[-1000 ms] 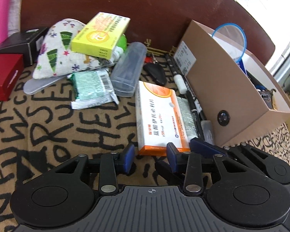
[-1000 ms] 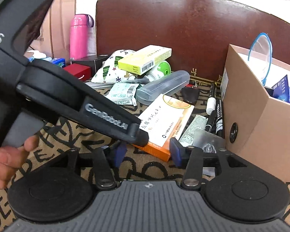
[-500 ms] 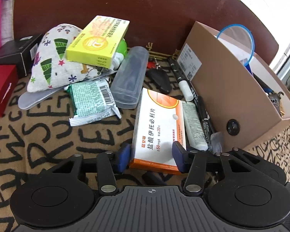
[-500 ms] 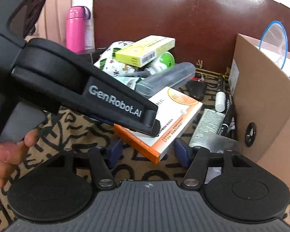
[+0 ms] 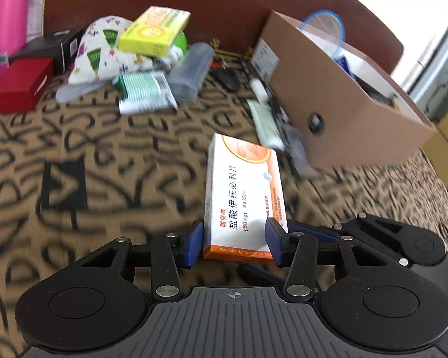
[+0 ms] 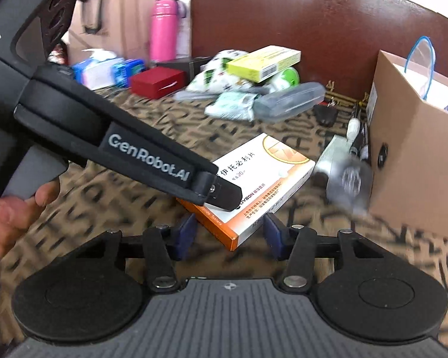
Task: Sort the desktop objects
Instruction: 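Grasp the orange-and-white medicine box with the left gripper and lift, then carry the medicine box with the left gripper over the cardboard box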
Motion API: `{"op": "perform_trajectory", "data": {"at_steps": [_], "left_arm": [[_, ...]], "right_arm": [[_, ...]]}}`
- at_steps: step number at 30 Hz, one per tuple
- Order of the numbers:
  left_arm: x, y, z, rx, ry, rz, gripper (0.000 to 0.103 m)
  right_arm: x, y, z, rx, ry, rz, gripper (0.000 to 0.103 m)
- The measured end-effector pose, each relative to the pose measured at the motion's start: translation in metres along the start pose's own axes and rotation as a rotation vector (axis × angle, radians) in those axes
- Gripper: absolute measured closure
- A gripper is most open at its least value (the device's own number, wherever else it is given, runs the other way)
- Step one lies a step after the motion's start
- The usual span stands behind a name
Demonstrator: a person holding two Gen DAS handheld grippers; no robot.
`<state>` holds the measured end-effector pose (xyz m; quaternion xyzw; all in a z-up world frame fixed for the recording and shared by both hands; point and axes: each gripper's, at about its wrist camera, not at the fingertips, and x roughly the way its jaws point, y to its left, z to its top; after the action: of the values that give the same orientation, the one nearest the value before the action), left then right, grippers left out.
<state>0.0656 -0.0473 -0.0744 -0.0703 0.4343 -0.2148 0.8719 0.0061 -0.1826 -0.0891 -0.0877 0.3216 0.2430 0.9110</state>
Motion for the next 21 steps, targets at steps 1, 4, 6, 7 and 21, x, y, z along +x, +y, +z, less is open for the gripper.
{"op": "perform_trajectory", "data": {"at_steps": [1, 4, 6, 7, 21], "left_arm": [[-0.004, -0.004, -0.006, 0.010, 0.005, 0.001, 0.055], [-0.015, -0.015, -0.025, 0.029, 0.024, -0.009, 0.051], [-0.018, -0.019, -0.030, 0.041, 0.033, -0.020, 0.040], [-0.019, -0.020, -0.031, 0.044, 0.025, -0.011, 0.038], [0.004, -0.012, -0.005, 0.012, 0.014, 0.027, 0.023]], "right_arm": [[-0.007, 0.002, -0.005, 0.000, 0.002, 0.011, 0.047], [-0.027, 0.008, -0.017, 0.007, -0.002, 0.029, 0.047], [-0.035, 0.009, -0.022, 0.024, 0.000, 0.032, 0.046], [-0.037, 0.009, -0.024, 0.027, -0.002, 0.027, 0.045], [-0.014, -0.001, -0.017, -0.024, -0.024, 0.064, 0.029]]}}
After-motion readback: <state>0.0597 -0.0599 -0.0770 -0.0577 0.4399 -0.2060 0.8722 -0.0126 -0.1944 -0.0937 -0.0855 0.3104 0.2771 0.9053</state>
